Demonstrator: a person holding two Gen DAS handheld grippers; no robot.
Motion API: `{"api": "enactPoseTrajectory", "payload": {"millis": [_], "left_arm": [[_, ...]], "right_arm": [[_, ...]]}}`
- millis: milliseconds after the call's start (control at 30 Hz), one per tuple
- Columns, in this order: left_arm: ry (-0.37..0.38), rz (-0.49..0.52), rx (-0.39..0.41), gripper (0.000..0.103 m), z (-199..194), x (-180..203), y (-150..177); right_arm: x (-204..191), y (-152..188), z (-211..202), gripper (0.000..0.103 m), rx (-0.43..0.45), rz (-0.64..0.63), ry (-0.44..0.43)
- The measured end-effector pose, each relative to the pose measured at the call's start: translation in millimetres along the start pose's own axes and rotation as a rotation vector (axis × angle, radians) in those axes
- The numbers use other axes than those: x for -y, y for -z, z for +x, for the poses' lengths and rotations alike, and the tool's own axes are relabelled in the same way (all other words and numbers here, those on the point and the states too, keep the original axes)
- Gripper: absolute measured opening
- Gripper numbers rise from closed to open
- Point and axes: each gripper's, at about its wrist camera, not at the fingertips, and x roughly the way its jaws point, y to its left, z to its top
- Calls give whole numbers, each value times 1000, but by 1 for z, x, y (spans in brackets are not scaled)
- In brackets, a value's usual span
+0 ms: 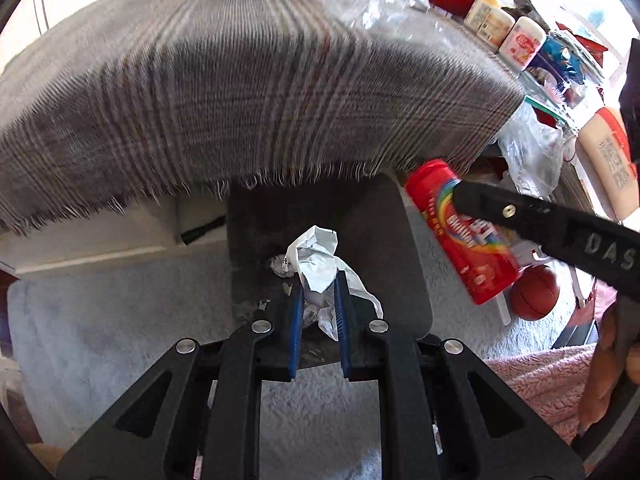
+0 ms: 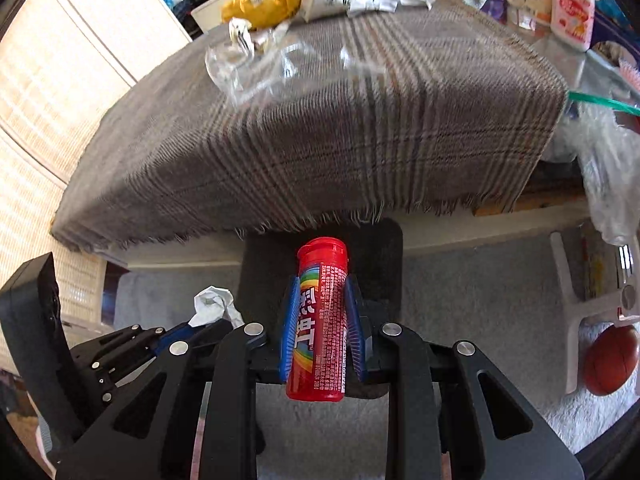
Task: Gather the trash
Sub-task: 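Carry the tissue and red tube down over the trash bin, then open both tools to drop the tissue and tube into the bin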
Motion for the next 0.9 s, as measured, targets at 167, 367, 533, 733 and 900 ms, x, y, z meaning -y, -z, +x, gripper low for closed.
{"api": "enactPoseTrajectory", "payload": {"millis": [167,367,533,733,900], "left_arm": [[7,-13,-21,14,13,-4,2],[-14,3,-37,27,21,-3,0],[-30,13,-14,57,15,-1,-2],[-49,14,7,76,7,-5,0],[-45,14,25,95,-2,-6,0]], "right_arm": [[0,-1,24,24,-31,-14,24],[-1,-1,38,26,-69,-34,61],[-1,0,37,37,-60,-46,83],[3,0,29,76,-28,-36,95],[10,-2,17,99,0,-11,56]]}}
